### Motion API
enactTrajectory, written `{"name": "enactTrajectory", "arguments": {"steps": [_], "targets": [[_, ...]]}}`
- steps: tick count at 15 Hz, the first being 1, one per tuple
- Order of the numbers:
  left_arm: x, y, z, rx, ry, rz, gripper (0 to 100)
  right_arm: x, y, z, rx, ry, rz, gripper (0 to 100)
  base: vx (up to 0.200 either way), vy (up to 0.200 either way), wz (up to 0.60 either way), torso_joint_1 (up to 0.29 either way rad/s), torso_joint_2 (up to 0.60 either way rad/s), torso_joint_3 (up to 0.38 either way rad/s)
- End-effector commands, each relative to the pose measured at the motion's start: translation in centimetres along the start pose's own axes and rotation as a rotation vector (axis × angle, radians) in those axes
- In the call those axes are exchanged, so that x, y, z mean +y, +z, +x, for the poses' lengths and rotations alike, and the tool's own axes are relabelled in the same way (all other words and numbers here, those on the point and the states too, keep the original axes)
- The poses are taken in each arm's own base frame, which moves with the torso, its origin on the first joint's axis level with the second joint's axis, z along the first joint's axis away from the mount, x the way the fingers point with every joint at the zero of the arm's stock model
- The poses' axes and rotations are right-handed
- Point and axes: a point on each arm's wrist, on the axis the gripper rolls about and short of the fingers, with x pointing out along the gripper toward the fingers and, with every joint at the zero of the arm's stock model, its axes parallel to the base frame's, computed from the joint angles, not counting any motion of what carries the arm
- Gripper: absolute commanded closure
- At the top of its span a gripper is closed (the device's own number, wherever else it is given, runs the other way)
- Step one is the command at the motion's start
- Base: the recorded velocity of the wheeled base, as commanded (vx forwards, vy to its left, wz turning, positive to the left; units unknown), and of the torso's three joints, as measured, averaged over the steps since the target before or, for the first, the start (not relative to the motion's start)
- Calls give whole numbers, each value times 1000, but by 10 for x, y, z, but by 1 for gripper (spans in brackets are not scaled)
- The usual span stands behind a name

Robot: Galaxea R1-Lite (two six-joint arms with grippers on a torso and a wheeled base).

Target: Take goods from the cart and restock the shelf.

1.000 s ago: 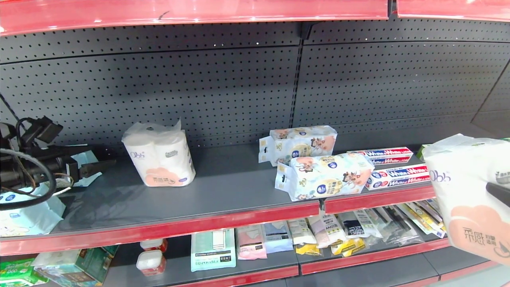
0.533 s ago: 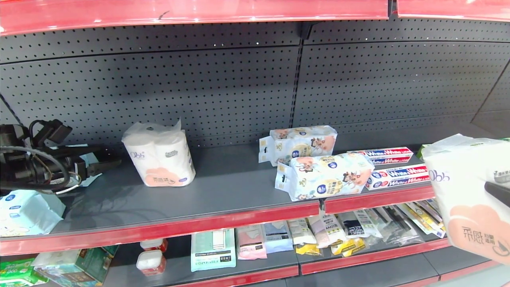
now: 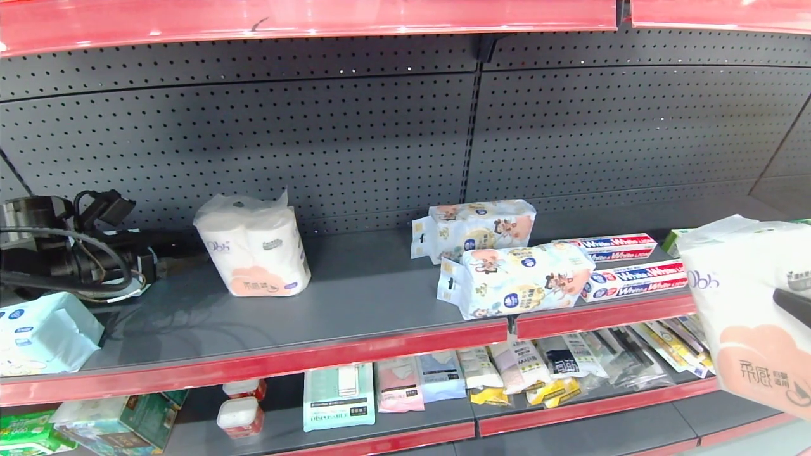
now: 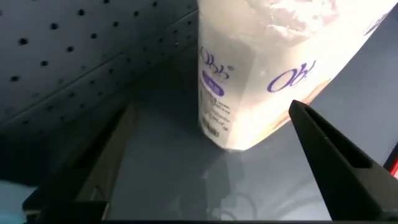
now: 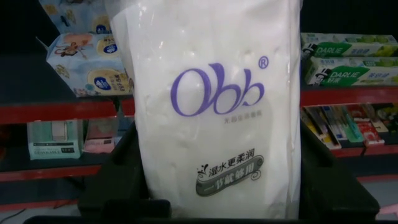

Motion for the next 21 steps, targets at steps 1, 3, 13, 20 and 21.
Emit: {"name": "enactTrajectory", "arguments": {"steps": [1, 3, 13, 20, 21], "targets": [[3, -2, 8, -6, -21, 3, 0, 0, -1, 0, 3, -1, 0, 100, 0, 0, 0, 0, 0, 0], [5, 2, 17, -26, -56, 21, 0, 0, -1, 2, 9, 0, -7, 100, 0, 0, 0, 0, 0, 0], [8, 8, 46, -46, -171, 4, 0, -1, -2, 10, 42, -9, -25, 100, 0, 0, 0, 0, 0, 0], [12, 5, 61, -73, -239, 1, 0, -1, -2, 11, 45, -10, -32, 100, 0, 0, 0, 0, 0, 0], [9, 6, 65, -72, -258, -16, 0, -1, -2, 11, 47, -9, -40, 100, 0, 0, 0, 0, 0, 0]]}}
